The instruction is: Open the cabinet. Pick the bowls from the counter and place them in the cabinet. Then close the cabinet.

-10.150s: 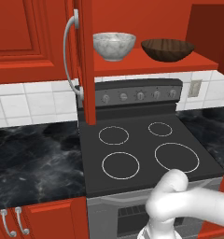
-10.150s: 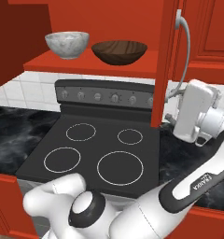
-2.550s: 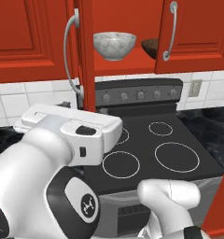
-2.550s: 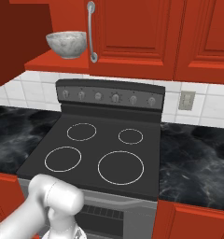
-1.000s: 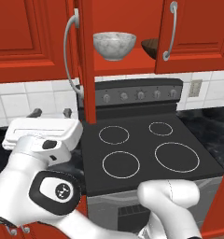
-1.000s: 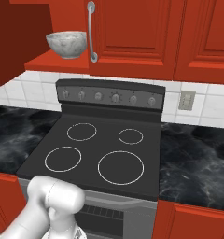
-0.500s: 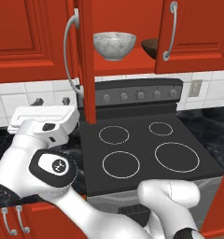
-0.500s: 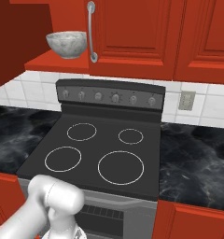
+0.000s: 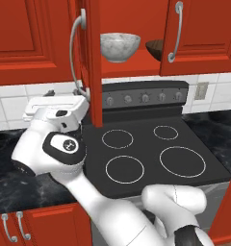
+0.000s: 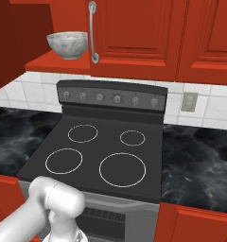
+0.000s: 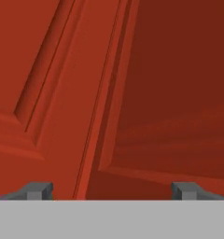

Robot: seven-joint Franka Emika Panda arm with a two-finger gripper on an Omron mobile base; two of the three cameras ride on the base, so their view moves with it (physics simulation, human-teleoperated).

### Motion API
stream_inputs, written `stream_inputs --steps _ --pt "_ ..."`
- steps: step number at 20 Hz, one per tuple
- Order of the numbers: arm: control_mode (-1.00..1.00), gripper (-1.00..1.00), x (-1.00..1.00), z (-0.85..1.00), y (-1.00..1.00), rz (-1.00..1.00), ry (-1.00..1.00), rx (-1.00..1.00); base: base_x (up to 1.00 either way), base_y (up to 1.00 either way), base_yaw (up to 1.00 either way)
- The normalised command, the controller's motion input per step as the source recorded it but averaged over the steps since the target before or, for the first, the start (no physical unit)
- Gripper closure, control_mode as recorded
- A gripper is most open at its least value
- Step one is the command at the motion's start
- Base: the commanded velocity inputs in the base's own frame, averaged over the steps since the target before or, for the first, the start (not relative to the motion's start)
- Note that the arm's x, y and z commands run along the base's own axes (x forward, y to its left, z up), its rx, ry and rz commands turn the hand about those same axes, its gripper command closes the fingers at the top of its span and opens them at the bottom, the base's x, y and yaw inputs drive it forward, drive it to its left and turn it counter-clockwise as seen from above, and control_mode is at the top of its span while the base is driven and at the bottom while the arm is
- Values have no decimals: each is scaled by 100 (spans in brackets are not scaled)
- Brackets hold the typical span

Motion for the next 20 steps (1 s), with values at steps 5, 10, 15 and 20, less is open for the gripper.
stream_inputs --steps 5,10,15,20 --pt "-100 -100 17 0 -63 0 0 3 0 0 0" --pt "-100 -100 19 0 -68 0 0 4 0 0 0" --pt "-100 -100 26 0 -76 0 0 6 0 0 0" --pt "-100 -100 42 0 -82 0 0 8 0 0 0"
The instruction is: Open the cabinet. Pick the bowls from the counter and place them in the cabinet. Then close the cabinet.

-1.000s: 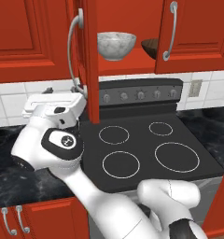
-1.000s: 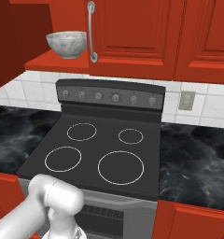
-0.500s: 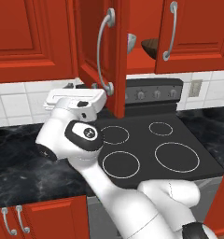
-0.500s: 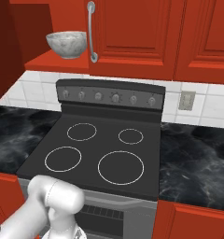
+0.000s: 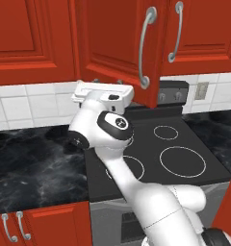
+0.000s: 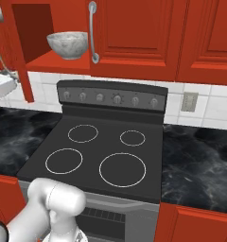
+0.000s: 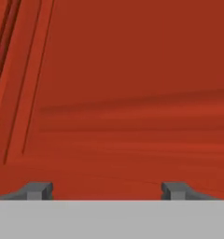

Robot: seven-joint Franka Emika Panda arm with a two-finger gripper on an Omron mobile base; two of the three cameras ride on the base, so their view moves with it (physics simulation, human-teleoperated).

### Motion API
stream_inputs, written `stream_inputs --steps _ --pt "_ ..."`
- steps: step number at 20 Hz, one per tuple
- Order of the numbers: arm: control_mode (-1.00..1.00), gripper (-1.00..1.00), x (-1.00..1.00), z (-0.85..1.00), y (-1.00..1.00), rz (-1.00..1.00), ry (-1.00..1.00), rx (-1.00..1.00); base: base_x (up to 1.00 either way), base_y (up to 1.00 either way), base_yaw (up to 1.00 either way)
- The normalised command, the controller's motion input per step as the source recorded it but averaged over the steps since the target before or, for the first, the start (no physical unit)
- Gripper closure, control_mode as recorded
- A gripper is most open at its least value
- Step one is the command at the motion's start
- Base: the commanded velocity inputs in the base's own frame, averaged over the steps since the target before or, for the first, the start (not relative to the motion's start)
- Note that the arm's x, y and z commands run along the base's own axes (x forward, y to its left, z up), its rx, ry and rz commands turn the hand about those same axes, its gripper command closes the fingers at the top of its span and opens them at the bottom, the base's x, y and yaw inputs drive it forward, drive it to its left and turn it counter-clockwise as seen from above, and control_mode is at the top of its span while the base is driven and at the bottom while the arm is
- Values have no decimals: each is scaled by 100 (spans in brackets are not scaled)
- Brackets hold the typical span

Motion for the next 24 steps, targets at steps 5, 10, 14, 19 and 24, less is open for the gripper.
stream_inputs --steps 5,10,14,19,24 --pt "-100 -100 54 0 -86 1 0 10 0 0 0" --pt "-100 -100 66 0 -83 3 0 9 0 0 0" --pt "-100 -100 81 0 -73 6 0 8 0 0 0" --pt "-100 -100 97 -1 -55 13 0 6 0 0 0" --pt "-100 -100 100 -6 -50 23 0 4 0 0 0"
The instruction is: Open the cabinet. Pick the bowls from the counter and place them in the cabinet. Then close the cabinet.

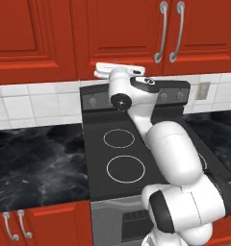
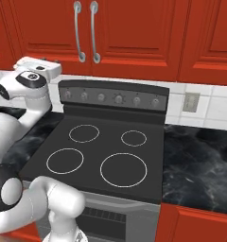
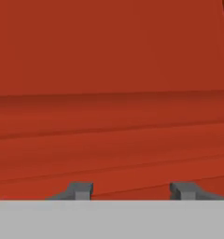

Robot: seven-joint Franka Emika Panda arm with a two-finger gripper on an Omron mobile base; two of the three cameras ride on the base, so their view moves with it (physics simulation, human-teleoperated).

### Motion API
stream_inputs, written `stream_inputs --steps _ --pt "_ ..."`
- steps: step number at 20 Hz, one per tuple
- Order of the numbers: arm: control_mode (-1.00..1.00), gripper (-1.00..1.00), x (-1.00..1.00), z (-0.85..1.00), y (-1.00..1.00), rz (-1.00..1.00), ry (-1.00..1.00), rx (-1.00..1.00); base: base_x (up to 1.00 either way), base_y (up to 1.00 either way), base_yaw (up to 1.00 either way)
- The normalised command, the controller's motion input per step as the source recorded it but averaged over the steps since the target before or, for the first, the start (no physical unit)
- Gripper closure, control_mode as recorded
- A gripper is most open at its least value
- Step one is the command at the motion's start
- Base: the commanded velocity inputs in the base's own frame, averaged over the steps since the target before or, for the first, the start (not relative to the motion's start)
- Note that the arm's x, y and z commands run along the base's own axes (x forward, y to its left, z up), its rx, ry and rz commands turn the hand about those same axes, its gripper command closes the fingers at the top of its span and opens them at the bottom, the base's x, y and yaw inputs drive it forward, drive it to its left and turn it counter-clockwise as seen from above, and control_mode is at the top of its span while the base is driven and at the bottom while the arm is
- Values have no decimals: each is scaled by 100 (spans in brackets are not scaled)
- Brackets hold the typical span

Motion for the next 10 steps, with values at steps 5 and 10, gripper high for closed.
stream_inputs --steps 5,10 --pt "-100 -100 100 -1 -49 23 0 4 0 0 0" --pt "-100 -100 95 0 -37 20 0 3 0 0 0"
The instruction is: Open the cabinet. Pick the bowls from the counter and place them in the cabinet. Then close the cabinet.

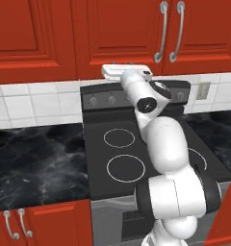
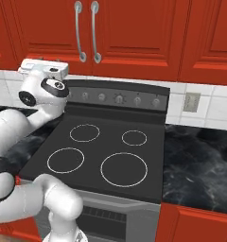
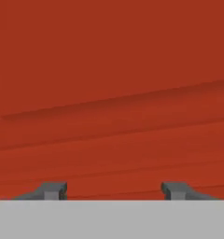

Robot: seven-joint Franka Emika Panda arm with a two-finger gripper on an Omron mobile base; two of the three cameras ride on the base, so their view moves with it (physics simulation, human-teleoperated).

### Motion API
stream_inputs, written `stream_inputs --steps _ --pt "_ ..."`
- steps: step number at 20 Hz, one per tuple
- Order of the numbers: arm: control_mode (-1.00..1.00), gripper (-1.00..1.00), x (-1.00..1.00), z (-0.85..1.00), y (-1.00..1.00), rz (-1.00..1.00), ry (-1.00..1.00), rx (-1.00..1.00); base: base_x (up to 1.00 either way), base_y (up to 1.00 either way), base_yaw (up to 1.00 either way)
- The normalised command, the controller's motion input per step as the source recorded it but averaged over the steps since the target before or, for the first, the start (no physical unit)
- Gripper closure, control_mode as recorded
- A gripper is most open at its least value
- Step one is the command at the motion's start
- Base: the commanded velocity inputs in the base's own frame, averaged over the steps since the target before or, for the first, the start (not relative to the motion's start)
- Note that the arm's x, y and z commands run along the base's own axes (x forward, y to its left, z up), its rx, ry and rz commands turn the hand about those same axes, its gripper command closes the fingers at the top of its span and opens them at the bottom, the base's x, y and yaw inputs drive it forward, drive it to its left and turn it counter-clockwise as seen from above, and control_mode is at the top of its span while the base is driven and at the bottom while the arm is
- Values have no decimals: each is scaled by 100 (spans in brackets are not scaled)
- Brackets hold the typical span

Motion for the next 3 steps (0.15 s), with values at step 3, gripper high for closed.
stream_inputs --steps 3 --pt "-100 -100 37 0 -18 4 5 0 0 0 0"
